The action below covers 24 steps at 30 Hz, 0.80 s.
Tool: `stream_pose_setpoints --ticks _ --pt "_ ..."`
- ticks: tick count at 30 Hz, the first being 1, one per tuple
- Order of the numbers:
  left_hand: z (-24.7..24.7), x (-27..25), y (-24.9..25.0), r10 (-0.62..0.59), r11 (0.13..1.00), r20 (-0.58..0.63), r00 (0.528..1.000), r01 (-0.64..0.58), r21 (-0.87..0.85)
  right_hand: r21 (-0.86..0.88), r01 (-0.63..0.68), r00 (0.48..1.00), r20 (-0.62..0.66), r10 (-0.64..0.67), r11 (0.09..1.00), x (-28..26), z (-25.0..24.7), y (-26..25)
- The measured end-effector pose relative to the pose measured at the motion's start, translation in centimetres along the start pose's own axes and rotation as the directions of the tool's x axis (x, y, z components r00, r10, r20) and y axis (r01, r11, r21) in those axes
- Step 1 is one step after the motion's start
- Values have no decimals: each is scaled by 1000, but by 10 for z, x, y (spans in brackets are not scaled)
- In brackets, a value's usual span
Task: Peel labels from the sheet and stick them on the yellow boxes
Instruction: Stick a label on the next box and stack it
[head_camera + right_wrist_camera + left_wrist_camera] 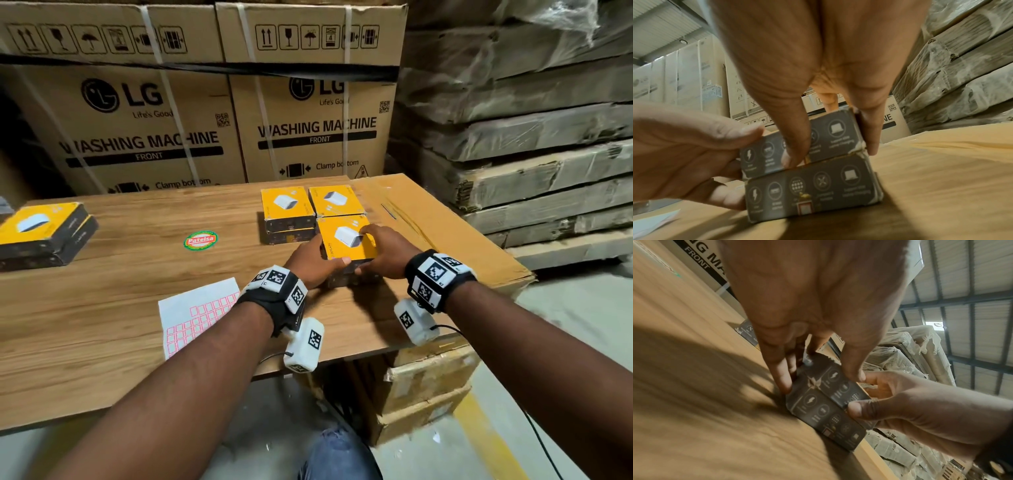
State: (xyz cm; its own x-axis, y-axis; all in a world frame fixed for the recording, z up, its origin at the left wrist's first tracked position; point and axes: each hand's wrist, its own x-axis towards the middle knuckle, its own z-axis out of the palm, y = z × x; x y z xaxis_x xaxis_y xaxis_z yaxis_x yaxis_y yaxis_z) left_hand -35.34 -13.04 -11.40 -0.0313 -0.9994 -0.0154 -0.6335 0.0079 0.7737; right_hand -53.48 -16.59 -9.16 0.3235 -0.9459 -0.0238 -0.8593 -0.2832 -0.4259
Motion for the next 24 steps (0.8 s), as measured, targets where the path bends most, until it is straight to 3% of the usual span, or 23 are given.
stream_pose_setpoints --ticks 5,12,18,24 --pt "-8 -9 -5 -29 1000 41 999 29 11 -108 -21 998 60 28 994 0 -3 -11" --pt "-68 -30 -21 -80 971 -126 989 106 216 -389 99 995 45 -88 916 7 -15 -77" --pt "-133 -60 -56 -148 944 -281 948 220 246 -311 285 958 46 -285 907 15 17 -156" --pt "-194 -82 -109 -204 887 -434 877 354 298 -246 445 895 105 -433 861 41 58 -239"
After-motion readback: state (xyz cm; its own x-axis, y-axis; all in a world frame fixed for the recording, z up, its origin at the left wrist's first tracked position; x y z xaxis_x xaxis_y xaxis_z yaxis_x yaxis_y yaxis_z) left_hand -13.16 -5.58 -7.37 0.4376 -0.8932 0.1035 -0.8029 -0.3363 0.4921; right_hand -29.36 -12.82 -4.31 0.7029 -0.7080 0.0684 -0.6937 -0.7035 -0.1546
